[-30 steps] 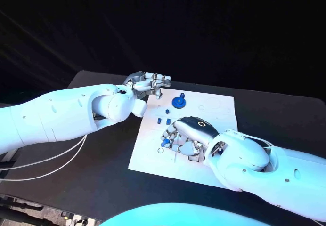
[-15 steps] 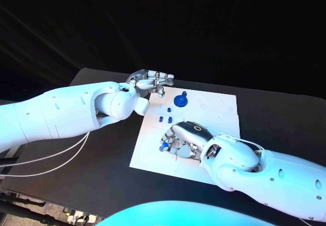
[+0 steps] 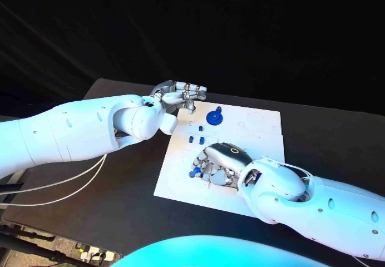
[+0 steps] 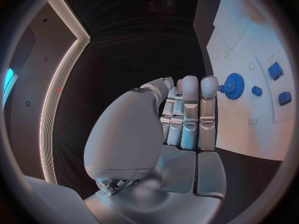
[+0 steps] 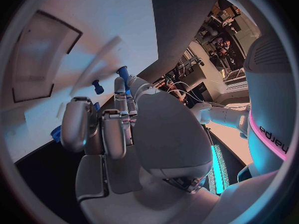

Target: Assemble the parts on the task board

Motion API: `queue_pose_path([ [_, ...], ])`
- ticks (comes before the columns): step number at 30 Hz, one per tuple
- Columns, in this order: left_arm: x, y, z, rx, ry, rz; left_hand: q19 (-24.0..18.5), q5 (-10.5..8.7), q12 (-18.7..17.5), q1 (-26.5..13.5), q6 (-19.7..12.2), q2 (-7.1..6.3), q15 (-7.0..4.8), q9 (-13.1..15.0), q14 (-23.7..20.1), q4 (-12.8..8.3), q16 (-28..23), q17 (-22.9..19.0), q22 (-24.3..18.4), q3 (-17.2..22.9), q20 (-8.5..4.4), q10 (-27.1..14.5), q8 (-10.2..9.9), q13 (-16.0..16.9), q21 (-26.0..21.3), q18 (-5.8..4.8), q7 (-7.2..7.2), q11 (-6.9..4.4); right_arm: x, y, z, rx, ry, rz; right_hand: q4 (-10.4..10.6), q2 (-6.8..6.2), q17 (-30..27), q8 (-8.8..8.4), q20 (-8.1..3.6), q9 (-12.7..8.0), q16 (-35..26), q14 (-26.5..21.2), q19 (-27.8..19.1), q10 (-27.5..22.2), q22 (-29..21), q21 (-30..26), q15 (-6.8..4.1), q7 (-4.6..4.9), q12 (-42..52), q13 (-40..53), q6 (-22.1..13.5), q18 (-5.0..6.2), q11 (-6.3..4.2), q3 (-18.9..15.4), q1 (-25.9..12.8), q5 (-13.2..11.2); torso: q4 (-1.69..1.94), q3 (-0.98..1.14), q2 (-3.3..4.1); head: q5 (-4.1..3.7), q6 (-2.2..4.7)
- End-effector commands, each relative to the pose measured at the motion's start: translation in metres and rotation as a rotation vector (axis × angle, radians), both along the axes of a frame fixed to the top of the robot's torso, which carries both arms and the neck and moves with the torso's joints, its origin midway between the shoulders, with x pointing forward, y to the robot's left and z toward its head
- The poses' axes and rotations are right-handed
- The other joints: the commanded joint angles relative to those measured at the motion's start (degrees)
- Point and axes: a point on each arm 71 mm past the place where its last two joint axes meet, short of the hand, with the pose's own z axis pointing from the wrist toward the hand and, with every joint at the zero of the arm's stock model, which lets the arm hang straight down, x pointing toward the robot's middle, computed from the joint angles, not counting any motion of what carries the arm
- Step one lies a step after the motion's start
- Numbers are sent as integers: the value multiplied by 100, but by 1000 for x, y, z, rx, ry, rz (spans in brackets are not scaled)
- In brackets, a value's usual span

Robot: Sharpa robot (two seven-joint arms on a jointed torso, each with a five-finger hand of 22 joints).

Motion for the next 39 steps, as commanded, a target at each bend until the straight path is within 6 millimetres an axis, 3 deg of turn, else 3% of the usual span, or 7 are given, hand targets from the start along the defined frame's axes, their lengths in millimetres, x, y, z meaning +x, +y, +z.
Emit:
queue_pose_path([
  [1, -1, -3, 1, -10, -2, -20, -4, -2, 31, -3, 5, 51, 4, -6, -19, -21, -30, -9, -9, -2, 12, -27, -5, 2, -39, 109, 8, 6, -1, 1, -4, -45, 3, 10, 2, -47, 260, 16, -15, 66, 19, 341, -6, 21, 662, -13, -26, 34, -18, 0, 53, -81, 4, 31, 18, 27, 0, -2, -2, 1, -6],
  [13, -1, -3, 1, -10, -1, -21, -4, -2, 31, -3, 5, 51, 4, -6, -19, -21, -30, -9, -9, -2, 12, -27, -5, 2, -39, 109, 8, 6, -2, 7, -6, -62, 5, 19, 1, -80, 248, -5, -10, 63, 14, 339, -21, 11, 651, -53, -18, 46, -47, -3, 30, -74, 13, 43, -32, 12, -4, 1, -2, 3, -15],
  [21, -1, -3, 0, -10, 2, -24, -4, -2, 31, -3, 5, 51, 4, -6, -19, -21, -30, -9, -9, -2, 12, -27, -5, 2, -39, 109, 8, 6, -1, 9, -7, -64, 4, 9, 42, -259, 248, -207, 52, -58, 22, 337, -26, -96, 662, -75, 64, 173, -176, -11, -452, -75, 110, 67, -270, 28, -4, 2, -4, -20, -6],
  [32, 0, -3, 0, -10, 3, -25, -8, -3, 35, -16, 2, 57, 6, -8, -18, -17, -33, -13, -22, -3, 12, -34, -5, 1, -57, 111, 9, 8, -1, 8, -5, -40, -8, 4, 24, -348, 223, -206, 48, -173, 15, 330, -35, -68, 663, -117, 28, 126, -203, 24, -873, -62, 62, 105, -363, 26, -2, 5, -2, -28, -5],
  [39, -1, -2, 0, -9, 4, -24, -8, -3, 37, -16, 1, 58, 6, -9, -18, -18, -34, -14, -24, -2, 12, -35, -5, 1, -60, 111, 8, 7, -6, 3, 2, 19, -25, 0, 24, -449, 211, -206, 6, -339, 13, 328, -29, -45, 676, -129, -19, 53, -228, 65, -1461, -62, 3, 55, -484, 6, 1, 7, -3, -39, -2],
])
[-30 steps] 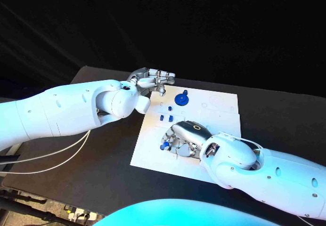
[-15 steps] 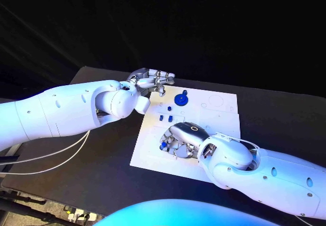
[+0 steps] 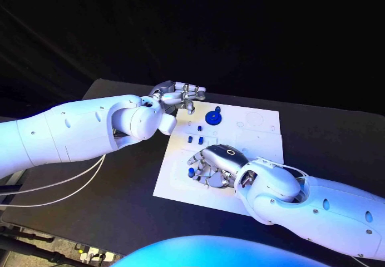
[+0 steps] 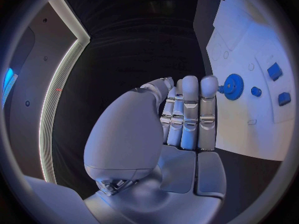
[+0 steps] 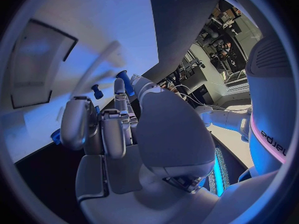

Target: Assemble the parts on the task board

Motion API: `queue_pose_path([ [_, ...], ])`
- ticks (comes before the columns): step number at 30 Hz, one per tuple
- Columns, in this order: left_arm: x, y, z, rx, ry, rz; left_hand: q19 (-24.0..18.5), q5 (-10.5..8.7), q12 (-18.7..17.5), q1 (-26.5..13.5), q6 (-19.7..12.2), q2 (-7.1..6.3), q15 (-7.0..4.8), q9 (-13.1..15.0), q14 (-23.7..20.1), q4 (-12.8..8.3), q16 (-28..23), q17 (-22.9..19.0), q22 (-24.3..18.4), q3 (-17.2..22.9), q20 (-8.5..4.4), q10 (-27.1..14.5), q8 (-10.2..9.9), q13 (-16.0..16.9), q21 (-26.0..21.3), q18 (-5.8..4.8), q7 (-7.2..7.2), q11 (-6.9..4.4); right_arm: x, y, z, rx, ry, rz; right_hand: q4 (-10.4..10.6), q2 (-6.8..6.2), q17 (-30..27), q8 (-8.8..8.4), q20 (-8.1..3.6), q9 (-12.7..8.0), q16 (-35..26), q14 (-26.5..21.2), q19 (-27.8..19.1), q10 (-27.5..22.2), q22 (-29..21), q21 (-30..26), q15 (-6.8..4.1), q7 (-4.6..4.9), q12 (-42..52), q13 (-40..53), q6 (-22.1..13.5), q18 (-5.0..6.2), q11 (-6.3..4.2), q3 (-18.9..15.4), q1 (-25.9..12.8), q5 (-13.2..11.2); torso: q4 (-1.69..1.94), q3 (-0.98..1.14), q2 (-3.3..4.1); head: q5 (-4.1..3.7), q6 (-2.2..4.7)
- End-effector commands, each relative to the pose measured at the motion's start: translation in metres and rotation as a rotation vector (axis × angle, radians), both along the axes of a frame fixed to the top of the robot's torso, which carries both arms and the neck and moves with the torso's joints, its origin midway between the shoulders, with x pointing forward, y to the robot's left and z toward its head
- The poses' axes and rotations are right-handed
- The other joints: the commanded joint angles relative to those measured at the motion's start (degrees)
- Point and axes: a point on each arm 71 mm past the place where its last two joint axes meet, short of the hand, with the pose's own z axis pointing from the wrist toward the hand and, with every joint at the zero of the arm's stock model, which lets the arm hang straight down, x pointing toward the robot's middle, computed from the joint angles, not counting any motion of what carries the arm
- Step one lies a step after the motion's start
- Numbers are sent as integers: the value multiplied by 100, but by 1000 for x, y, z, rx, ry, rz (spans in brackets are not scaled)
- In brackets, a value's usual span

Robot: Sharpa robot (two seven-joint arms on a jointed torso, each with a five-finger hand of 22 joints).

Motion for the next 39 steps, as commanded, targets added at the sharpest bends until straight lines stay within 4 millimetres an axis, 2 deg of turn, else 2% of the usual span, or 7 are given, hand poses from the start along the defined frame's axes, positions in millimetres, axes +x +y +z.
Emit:
queue_pose_path([
  [1, -1, -2, 1, -9, -1, -19, -8, -3, 37, -16, 1, 58, 6, -5, -18, -18, -34, -6, -7, -2, 13, -35, -5, 1, -14, 111, 8, 7, -4, -3, 6, 53, -27, -1, -8, -15, 208, -20, -17, -22, 13, 349, -6, 3, 679, -17, -41, -16, -22, 13, -75, -62, -54, -9, -48, 3, 3, 2, -2, -13, 4],
  [11, -1, 0, 0, -7, 1, -16, -8, -3, 37, -16, 1, 58, 6, -5, -18, -18, -34, -6, -7, -2, 13, -35, -5, 1, -14, 111, 8, 7, -1, -53, 29, 197, 53, -118, -44, 15, 109, 281, 5, 56, -40, 326, -41, 308, 645, -147, 16, 145, 132, 151, 473, -50, 26, -32, -65, 49, -27, -4, -7, -200, 83],
  [16, -2, 3, -1, -4, 2, -12, -8, -3, 37, -16, 1, 58, 6, -5, -18, -18, -34, -6, -7, -2, 13, -35, -5, 1, -14, 111, 8, 7, 5, -103, 34, 185, 181, -254, 111, -53, 114, 518, -63, 161, -31, 334, 26, 1160, 717, 15, -120, -52, 905, 692, 924, -71, -173, -404, -495, 118, -61, 2, -23, -316, 170],
  [19, -2, 4, -2, -2, 4, -11, -7, -4, 40, -14, 2, 56, 6, -6, -18, -23, -36, -8, -9, -2, 12, -36, -4, 1, -17, 111, 7, 6, 5, -131, 37, 165, 225, -333, 133, 43, 302, 644, -179, 348, 78, 383, 131, 1102, 832, 256, -256, -207, 3786, 3620, 1045, -134, -336, -858, -662, 546, -98, 5, -43, -410, 189],
  [21, -3, 4, -3, 0, 5, -10, -7, -4, 40, -14, 2, 56, 6, -6, -18, -23, -36, -8, -9, -2, 12, -36, -4, 1, -17, 111, 7, 6, 4, -148, 37, 148, 242, -384, 186, 141, 437, 690, -215, 500, 151, 407, 169, 863, 882, 342, -250, -183, 5085, 4993, 1006, -144, -287, -1149, -730, 609, -121, 5, -52, -473, 214],
  [29, -4, 4, -5, 1, 8, -14, -5, -6, 45, -26, 5, 52, 6, -6, -19, -20, -38, -11, -10, -8, 13, -36, -1, 2, -19, 110, 8, 7, -4, -201, 32, 63, 216, -536, 401, 282, 586, 820, -185, 900, 232, 429, 211, 789, 950, 416, -218, -177, 6340, 6346, 911, -156, -274, -1681, -758, 912, -189, 18, -88, -831, 228],
  [39, -5, 2, -4, -8, 2, -32, -7, -7, 58, -5, 8, 29, 2, -8, -22, -54, -44, -16, -21, -15, 11, -37, 3, 4, -37, 113, 2, 1, -13, -204, 15, 29, 253, -614, 433, 350, 622, 898, -195, 1097, 251, 434, 213, 919, 961, 386, -233, -199, 6729, 6751, 895, -153, -288, -1924, -743, 1374, -219, 9, -101, -1001, 206],
])
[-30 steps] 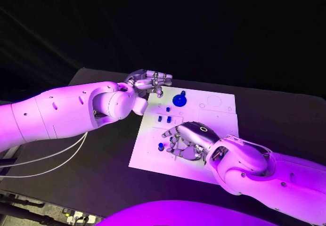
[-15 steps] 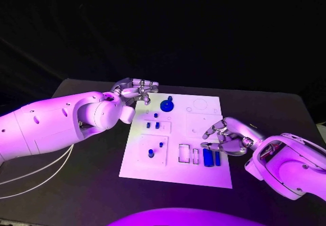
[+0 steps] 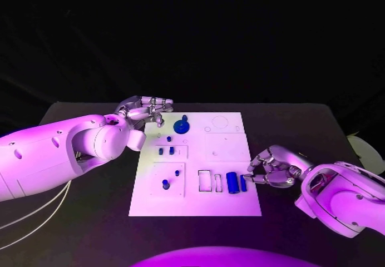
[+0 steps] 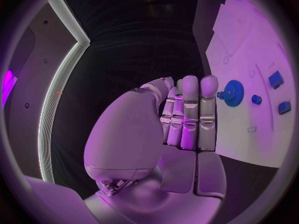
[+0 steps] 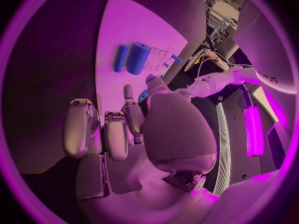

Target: Assemble the parts on the task board

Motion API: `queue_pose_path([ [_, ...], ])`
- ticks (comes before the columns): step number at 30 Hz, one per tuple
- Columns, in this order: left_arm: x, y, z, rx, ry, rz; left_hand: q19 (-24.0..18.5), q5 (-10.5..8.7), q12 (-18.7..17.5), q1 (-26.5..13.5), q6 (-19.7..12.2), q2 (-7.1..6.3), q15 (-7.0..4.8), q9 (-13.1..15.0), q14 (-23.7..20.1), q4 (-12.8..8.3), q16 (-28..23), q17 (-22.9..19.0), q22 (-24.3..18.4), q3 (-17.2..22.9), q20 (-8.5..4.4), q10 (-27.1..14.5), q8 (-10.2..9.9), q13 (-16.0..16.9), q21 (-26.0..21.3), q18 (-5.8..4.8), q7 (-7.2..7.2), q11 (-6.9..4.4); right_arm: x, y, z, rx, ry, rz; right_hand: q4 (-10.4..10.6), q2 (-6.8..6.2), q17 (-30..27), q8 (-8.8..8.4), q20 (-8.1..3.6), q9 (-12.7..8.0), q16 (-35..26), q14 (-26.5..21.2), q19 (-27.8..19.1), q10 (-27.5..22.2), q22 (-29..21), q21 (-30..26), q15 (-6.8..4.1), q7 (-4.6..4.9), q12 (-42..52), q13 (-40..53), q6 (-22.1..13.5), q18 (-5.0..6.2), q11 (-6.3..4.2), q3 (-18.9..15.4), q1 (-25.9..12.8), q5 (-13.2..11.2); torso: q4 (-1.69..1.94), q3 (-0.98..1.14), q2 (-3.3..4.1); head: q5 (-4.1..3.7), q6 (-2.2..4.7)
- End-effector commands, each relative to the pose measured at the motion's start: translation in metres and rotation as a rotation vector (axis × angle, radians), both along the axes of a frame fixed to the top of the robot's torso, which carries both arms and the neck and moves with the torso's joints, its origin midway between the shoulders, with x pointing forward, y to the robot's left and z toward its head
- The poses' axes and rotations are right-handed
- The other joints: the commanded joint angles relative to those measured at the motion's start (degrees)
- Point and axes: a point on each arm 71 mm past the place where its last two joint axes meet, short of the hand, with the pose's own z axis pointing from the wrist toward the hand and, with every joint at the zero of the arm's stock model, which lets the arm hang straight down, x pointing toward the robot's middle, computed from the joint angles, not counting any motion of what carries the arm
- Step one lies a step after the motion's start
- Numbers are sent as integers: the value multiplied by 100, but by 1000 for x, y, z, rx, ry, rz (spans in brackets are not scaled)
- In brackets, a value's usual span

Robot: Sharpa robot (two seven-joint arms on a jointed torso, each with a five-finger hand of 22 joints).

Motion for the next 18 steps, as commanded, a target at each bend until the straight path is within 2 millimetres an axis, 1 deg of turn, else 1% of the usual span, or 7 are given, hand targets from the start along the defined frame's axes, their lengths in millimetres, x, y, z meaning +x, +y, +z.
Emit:
queue_pose_path([
  [1, -1, -4, 2, -18, -11, -30, -7, -7, 35, -5, 8, 29, 2, -9, -22, -30, -22, -6, -2, 9, 11, -37, 2, 4, -37, 114, 2, 1, -1, 4, -5, -34, 7, -36, 13, 49, 630, 25, -7, 39, 31, 434, 73, 30, 963, -2, 14, -2, 33, 39, -53, -62, 8, -78, -64, 105, -14, -7, -6, -66, -7],
  [5, -1, -4, 2, -19, -11, -33, -7, -7, 35, -5, 8, 29, 2, -9, -22, -30, -22, -6, -2, 9, 11, -37, 2, 4, -37, 114, 2, 1, -1, 12, -9, -55, 8, -30, 19, 62, 668, 56, -9, 92, 49, 442, 86, 43, 978, 28, 8, -16, 69, 85, -31, -68, -1, -171, -136, 94, 7, -15, -4, -111, -38],
  [7, -2, -5, 2, -20, -11, -34, -7, -7, 35, -5, 8, 29, 2, -9, -22, -30, -22, -6, -2, 9, 11, -37, 2, 4, -37, 114, 2, 1, -1, 15, -11, -59, 6, -25, 20, 65, 677, 63, -11, 102, 54, 443, 89, 47, 981, 34, 7, -20, 80, 97, -27, -69, -3, -188, -147, 86, 9, -18, -3, -145, -59],
  [13, -2, -4, 2, -20, -11, -34, -7, -7, 35, -5, 8, 29, 2, -9, -22, -30, -22, -6, -2, 9, 11, -37, 2, 4, -37, 114, 2, 1, -1, 26, -18, -70, 7, -6, 21, 83, 698, 91, -15, 142, 64, 448, 95, 62, 988, 45, -1, -33, 112, 133, -8, -72, -13, -242, -176, 59, -7, -7, -3, -102, -91],
  [14, -2, -4, 2, -20, -10, -34, -7, -7, 35, -5, 8, 29, 2, -9, -22, -30, -22, -6, -2, 9, 11, -37, 2, 4, -37, 114, 2, 1, 0, 28, -19, -73, 7, -2, 22, 87, 703, 97, -17, 152, 66, 448, 95, 63, 988, 43, -2, -36, 114, 138, -4, -71, -16, -257, -186, 51, -4, -5, -1, -99, -97],
  [16, -2, -4, 2, -19, -9, -34, -8, -8, 37, -8, 9, 30, 3, -10, -22, -30, -22, -6, -4, 8, 11, -37, 3, 4, -40, 114, 3, 2, 0, 31, -21, -77, 8, 4, 25, 94, 704, 107, -19, 169, 67, 449, 95, 64, 989, 40, -6, -41, 117, 144, 0, -71, -20, -285, -207, 32, 7, -8, 2, -101, -107],
  [18, -2, -4, 2, -19, -8, -34, -8, -8, 38, -9, 9, 30, 3, -10, -22, -30, -23, -7, -5, 7, 11, -38, 4, 4, -42, 114, 4, 3, 0, 33, -23, -82, 10, 10, 28, 109, 702, 119, -22, 189, 67, 448, 96, 64, 992, 41, -9, -47, 117, 149, 5, -71, -24, -315, -236, 11, 6, -13, 0, -94, -115],
])
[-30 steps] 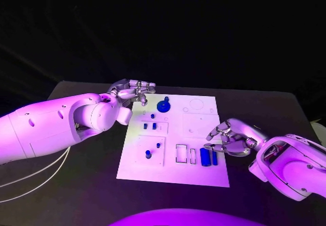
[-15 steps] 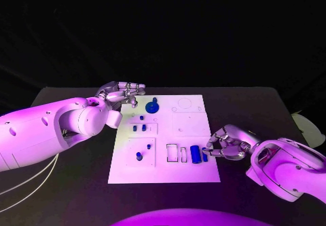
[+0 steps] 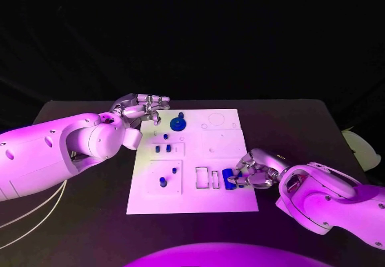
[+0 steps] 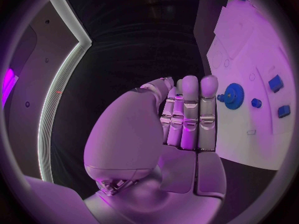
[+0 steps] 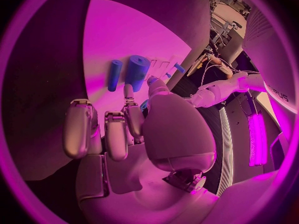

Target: Assemble the parts on the task board

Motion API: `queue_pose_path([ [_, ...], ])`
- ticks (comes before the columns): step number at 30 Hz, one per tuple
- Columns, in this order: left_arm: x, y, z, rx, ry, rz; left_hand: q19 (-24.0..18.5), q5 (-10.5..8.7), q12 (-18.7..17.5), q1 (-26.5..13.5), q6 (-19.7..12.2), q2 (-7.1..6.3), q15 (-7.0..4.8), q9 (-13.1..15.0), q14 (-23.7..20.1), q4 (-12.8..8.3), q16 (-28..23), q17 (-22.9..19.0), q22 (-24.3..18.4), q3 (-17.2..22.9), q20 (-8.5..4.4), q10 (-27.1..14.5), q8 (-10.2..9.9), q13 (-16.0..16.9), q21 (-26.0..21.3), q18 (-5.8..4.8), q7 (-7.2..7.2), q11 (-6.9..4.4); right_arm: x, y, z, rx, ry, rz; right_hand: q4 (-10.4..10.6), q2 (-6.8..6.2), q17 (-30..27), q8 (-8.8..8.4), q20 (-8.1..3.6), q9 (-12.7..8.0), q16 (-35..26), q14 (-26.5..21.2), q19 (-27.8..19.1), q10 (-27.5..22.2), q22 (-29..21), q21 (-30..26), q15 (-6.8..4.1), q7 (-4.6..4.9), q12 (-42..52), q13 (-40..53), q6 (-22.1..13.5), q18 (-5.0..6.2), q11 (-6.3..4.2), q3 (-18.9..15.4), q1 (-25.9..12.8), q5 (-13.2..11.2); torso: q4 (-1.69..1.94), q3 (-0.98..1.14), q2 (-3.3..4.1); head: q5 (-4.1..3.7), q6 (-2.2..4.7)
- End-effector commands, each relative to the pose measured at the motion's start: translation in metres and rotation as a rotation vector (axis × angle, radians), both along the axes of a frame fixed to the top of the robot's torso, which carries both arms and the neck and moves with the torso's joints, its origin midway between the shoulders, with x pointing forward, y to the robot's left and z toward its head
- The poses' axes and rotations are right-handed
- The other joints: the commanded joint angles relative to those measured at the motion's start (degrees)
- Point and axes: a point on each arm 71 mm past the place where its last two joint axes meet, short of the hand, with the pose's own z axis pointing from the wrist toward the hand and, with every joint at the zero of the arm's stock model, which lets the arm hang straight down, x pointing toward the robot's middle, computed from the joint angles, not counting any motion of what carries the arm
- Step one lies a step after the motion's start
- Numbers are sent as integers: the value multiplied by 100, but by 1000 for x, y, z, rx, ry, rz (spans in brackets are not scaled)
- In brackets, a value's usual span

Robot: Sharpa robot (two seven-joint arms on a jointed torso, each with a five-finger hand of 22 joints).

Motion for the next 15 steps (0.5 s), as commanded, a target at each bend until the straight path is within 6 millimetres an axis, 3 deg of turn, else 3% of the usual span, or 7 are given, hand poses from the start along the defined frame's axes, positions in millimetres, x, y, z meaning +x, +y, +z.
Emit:
queue_pose_path([
  [1, -1, -2, 1, -13, -7, -20, -8, -8, 38, -9, 9, 30, 3, -6, -22, -30, -23, -8, -6, 7, 11, -37, 4, 4, -20, 114, 4, 3, 1, 1, -2, -40, -15, 3, 2, 1, 701, 37, -25, 29, 19, 448, 97, 45, 993, 8, -12, -50, 33, 15, 6, -72, -5, -58, -88, -52, 0, -1, 1, 18, -20],
  [15, -2, -2, 1, -14, -2, -26, -38, -11, 48, -90, -1, 32, 15, -13, -30, 8, -30, -16, -58, -29, 19, -61, 2, 1, -94, 122, 12, 15, 0, 10, -12, -113, -27, 49, 13, 56, 721, 147, -50, 241, 26, 447, 91, 45, 998, -46, -39, -97, 16, 48, 20, -66, -40, -404, -458, -396, -4, -2, 0, 45, -45],
])
